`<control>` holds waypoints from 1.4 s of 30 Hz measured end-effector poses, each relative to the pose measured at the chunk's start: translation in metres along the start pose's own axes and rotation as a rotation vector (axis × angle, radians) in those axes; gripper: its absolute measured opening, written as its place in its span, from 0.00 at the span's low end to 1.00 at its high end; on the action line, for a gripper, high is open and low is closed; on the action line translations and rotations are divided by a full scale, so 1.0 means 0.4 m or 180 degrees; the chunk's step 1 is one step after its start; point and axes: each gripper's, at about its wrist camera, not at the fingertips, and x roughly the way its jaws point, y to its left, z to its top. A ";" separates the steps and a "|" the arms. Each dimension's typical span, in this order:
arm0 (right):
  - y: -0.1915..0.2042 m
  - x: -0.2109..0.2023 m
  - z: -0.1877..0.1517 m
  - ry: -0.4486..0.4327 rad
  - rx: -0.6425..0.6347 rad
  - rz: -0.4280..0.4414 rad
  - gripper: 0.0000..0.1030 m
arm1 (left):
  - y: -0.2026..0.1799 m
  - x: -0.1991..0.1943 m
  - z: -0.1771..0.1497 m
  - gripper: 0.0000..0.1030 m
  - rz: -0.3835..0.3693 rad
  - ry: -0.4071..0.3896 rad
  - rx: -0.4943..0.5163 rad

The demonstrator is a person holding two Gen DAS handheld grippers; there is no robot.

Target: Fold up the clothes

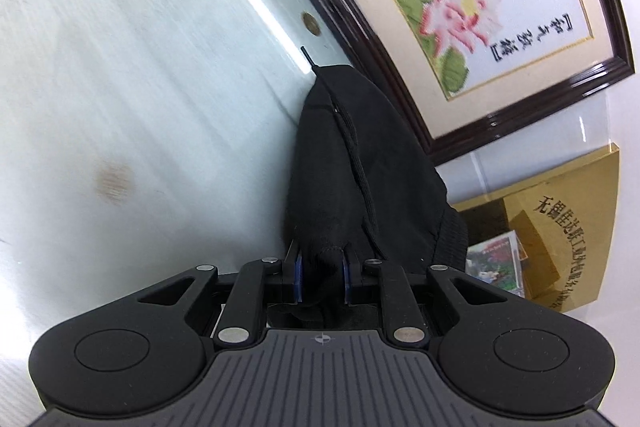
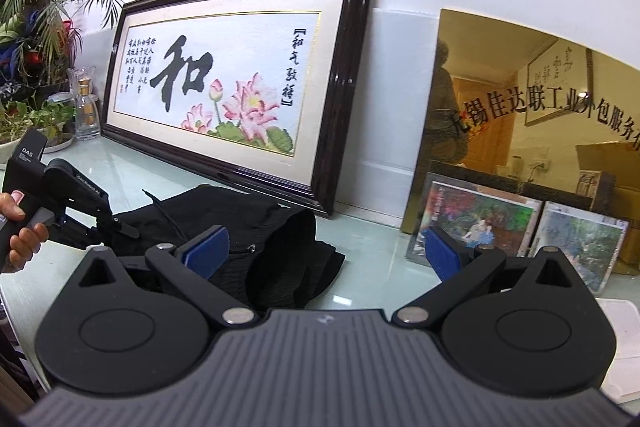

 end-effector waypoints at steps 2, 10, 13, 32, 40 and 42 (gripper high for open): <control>0.006 0.008 0.000 0.0004 0.0022 0.0047 1.00 | 0.013 -0.012 0.005 0.16 0.0051 -0.0029 0.0001; 0.031 0.040 0.000 0.0042 0.0035 0.0201 1.00 | 0.048 -0.042 0.008 0.16 0.0219 -0.0075 0.0015; 0.037 0.052 0.001 0.0055 0.0056 0.0250 1.00 | 0.050 -0.040 0.005 0.17 0.0265 -0.0075 0.0050; 0.052 0.125 0.022 0.0113 0.0330 0.0627 1.00 | 0.050 -0.214 0.045 0.68 0.0862 -0.0636 0.0149; 0.007 0.198 0.000 0.0329 0.1276 0.0994 1.00 | -0.036 -0.289 0.064 0.71 0.0889 -0.0924 0.0498; -0.020 0.226 -0.021 0.0419 0.1724 0.1160 1.00 | -0.056 -0.297 0.062 0.72 0.0855 -0.0952 0.0559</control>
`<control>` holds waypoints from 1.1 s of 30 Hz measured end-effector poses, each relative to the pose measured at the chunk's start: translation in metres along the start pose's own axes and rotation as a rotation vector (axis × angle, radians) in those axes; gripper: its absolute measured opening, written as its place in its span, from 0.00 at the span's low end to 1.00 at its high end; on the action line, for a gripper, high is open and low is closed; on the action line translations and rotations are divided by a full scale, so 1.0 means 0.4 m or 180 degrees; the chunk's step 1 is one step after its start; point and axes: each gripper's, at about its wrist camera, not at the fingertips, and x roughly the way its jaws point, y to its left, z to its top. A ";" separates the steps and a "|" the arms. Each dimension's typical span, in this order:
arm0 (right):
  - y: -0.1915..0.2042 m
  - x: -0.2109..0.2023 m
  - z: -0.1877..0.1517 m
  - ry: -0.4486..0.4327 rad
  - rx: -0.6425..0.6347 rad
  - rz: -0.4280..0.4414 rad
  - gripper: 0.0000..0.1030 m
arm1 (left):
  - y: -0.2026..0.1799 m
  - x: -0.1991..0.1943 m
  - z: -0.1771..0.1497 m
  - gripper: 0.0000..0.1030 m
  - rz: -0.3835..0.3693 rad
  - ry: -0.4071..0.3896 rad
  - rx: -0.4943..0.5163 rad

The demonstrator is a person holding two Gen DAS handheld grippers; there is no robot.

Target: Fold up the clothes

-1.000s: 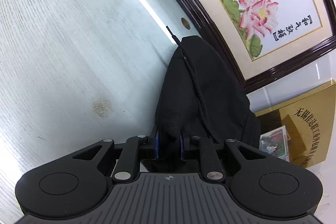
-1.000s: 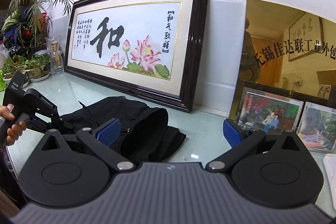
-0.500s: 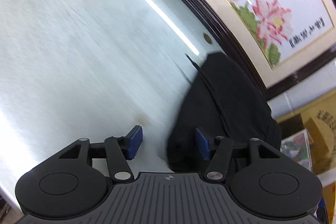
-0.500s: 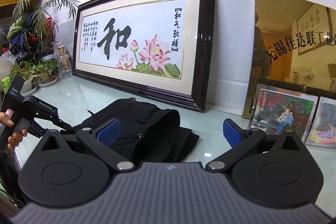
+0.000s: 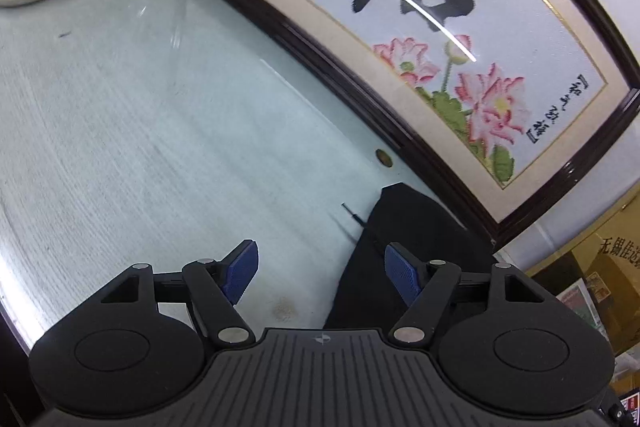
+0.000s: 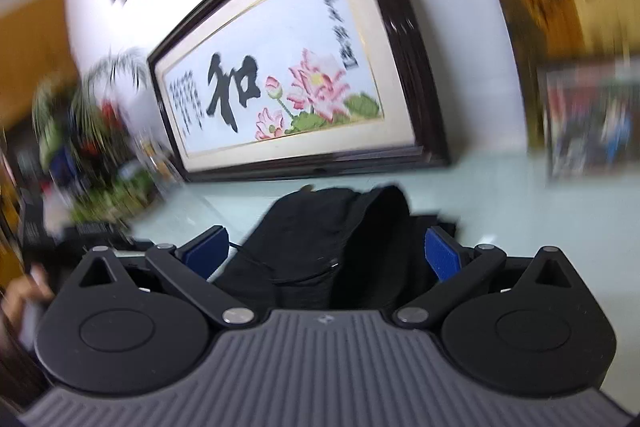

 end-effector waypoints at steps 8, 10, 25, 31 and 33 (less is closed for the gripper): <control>-0.124 0.099 -0.043 0.0123 0.1460 0.0710 0.83 | -0.047 -0.002 -0.009 0.72 -0.0056 0.0001 0.0140; -0.132 0.128 -0.051 0.0163 0.1564 0.0748 0.64 | -0.054 0.001 -0.012 0.72 -0.0067 0.0014 0.0168; -0.124 0.231 -0.054 0.0411 0.1220 0.0267 0.38 | -0.090 0.014 0.001 0.73 -0.0104 0.0049 0.0292; -0.130 0.259 -0.067 0.0551 0.1255 0.0220 0.04 | -0.096 0.027 -0.001 0.73 -0.0122 0.0088 0.0323; -0.133 0.263 -0.069 0.0572 0.1256 0.0195 0.04 | -0.099 0.027 -0.002 0.73 -0.0126 0.0090 0.0338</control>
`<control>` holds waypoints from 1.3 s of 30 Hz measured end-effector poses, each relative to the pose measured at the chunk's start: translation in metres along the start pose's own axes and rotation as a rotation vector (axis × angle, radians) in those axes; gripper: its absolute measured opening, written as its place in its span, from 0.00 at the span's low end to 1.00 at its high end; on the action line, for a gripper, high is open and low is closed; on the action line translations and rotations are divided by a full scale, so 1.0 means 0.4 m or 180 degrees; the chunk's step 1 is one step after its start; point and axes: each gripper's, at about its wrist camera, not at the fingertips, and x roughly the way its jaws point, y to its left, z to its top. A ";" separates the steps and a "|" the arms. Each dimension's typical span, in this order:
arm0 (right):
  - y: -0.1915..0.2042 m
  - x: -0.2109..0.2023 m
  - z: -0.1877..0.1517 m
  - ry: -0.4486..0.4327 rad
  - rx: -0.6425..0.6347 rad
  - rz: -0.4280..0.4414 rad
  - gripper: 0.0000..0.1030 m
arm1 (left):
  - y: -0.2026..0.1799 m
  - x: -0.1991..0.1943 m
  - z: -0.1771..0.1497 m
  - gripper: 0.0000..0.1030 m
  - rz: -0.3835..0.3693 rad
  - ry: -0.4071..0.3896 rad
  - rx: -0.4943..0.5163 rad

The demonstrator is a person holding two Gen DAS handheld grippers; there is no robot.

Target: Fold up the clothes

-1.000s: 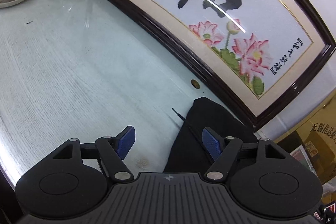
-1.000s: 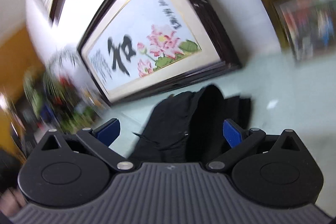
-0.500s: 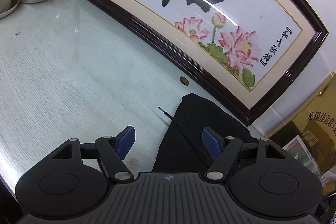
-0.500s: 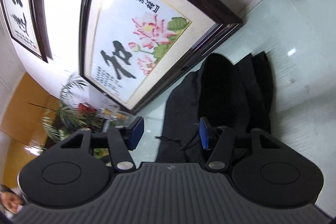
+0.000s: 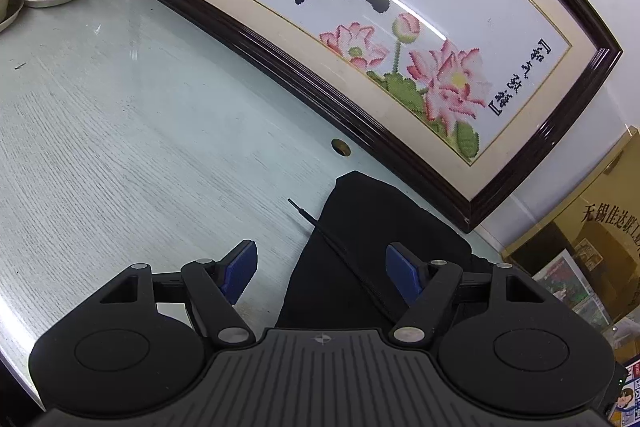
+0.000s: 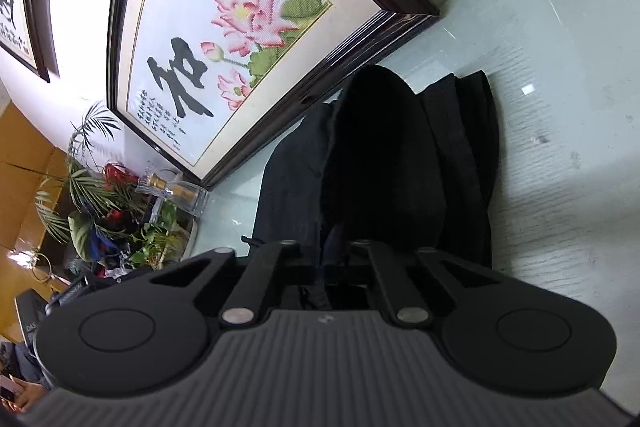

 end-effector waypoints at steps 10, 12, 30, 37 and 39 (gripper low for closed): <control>-0.040 -0.029 0.003 -0.0058 0.0068 -0.0065 0.02 | -0.007 0.005 0.007 0.73 0.0006 0.0021 -0.0003; -0.047 -0.031 0.005 -0.0043 0.0056 -0.0150 0.02 | -0.008 0.007 0.005 0.73 0.0009 0.0030 -0.0004; -0.023 -0.082 0.019 -0.0198 -0.0251 -0.0175 0.27 | -0.028 0.032 0.002 0.74 -0.0009 0.0092 0.0074; 0.015 -0.120 0.022 -0.0311 -0.0535 -0.0176 0.57 | -0.047 0.049 0.009 0.74 -0.0038 0.0122 0.0168; 0.027 -0.124 0.017 -0.0321 -0.0623 -0.0134 0.57 | -0.045 0.059 0.016 0.74 -0.0037 0.0128 0.0159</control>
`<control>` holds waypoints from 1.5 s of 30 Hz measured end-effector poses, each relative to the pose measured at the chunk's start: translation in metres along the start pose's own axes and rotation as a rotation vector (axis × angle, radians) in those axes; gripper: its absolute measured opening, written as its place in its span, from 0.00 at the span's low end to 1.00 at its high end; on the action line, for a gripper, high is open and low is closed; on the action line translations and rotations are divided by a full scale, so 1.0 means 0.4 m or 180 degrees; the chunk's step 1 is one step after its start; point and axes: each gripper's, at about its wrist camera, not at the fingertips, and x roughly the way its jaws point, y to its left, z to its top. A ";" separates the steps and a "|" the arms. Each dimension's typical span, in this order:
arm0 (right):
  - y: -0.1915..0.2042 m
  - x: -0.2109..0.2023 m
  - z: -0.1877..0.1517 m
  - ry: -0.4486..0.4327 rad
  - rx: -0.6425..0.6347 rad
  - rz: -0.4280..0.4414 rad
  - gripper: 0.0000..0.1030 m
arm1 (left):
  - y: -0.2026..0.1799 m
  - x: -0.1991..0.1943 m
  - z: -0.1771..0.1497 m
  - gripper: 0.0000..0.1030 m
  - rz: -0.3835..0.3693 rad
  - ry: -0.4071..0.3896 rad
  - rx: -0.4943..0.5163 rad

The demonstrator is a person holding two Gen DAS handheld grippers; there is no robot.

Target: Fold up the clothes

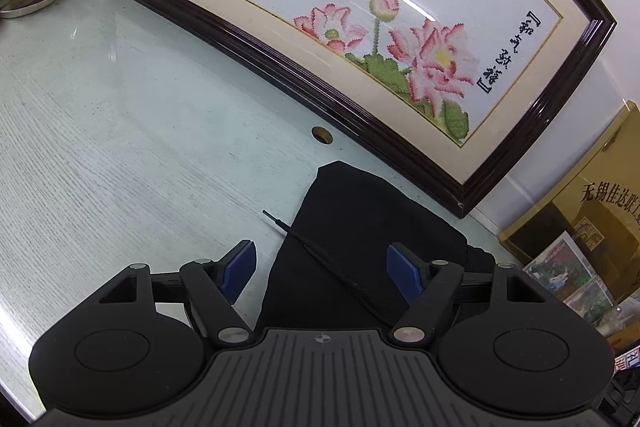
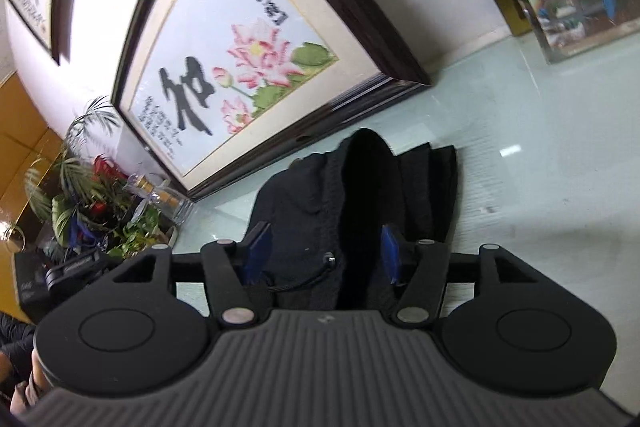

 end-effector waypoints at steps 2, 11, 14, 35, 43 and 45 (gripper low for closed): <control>0.024 0.003 -0.003 0.0017 -0.0167 0.0031 0.57 | 0.005 0.008 0.006 0.74 0.0003 0.0008 -0.0027; 0.114 0.029 -0.004 0.0122 -0.0791 0.0038 0.57 | 0.045 0.023 -0.001 0.74 0.0058 0.0067 -0.0156; 0.149 0.041 -0.011 0.0157 -0.0884 0.0021 0.57 | 0.057 0.023 -0.011 0.74 0.0073 0.0094 -0.0176; -0.149 -0.056 -0.122 0.0120 0.1368 0.0049 0.75 | 0.141 0.050 -0.045 0.74 0.0087 0.0260 -0.0468; -0.178 -0.022 -0.170 0.0070 0.1634 0.0236 0.75 | 0.130 0.056 -0.039 0.74 0.0040 0.0293 -0.0455; -0.169 -0.011 -0.171 0.0079 0.1622 0.0242 0.75 | 0.130 0.053 -0.039 0.74 0.0034 0.0288 -0.0467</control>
